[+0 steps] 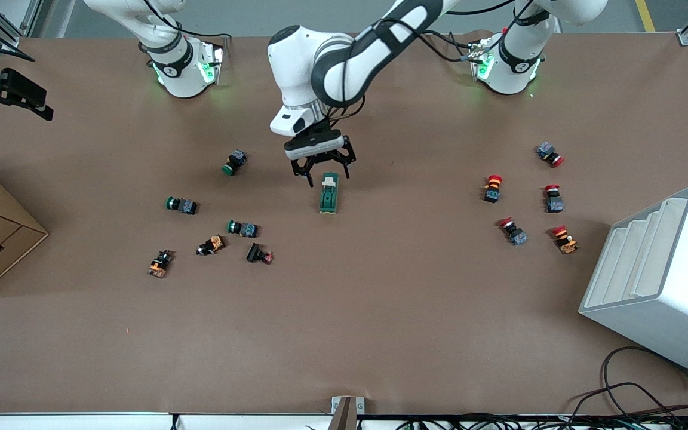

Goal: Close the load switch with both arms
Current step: 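Lower the left gripper onto the switch base while the right gripper approaches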

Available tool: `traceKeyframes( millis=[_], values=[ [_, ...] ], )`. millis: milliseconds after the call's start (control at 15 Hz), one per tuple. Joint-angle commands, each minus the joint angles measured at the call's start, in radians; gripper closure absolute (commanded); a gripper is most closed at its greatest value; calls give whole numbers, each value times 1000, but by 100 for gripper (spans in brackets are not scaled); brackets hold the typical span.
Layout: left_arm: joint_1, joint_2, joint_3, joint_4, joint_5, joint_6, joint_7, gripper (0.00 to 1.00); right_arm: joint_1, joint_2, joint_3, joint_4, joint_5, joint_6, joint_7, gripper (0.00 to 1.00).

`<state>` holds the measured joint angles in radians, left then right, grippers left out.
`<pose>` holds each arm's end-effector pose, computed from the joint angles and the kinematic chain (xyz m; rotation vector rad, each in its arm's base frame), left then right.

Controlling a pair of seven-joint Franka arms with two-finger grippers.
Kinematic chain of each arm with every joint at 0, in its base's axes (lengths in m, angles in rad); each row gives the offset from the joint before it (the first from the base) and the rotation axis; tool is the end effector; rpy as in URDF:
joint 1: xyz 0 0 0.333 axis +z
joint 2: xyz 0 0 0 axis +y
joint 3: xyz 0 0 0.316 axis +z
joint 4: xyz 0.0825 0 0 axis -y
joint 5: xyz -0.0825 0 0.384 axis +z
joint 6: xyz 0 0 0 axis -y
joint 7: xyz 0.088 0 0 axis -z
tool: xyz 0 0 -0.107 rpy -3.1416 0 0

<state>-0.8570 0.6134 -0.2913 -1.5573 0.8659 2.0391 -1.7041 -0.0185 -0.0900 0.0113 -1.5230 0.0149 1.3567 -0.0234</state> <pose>0.3517 -0.6039 0.3011 -2.8531 -0.2246 -0.8283 0.5024 -0.0015 0.6762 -3.1244 -0.0293 0.1189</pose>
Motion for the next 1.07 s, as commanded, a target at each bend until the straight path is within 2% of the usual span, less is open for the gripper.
traceKeyframes(
  millis=[0, 333, 600, 800, 1000],
  values=[
    [-34, 5, 4, -75, 128, 19, -142, 3, -9, 27, 9, 12, -4, -2, 5, 0],
    [-69, 78, 3, -95, 303, 27, -232, 3, -15, 111, 9, 12, -7, 38, 7, 0],
    [-91, 77, 3, -127, 317, 38, -285, 3, -17, 183, 9, 32, -9, 50, 2, 0],
    [-102, 78, 3, -145, 370, 41, -362, 3, -6, 194, 9, 30, -4, 82, 13, 0],
    [-103, 78, 3, -190, 448, 78, -466, 3, 17, 199, 12, 1, 10, 105, 147, 0]
  ],
)
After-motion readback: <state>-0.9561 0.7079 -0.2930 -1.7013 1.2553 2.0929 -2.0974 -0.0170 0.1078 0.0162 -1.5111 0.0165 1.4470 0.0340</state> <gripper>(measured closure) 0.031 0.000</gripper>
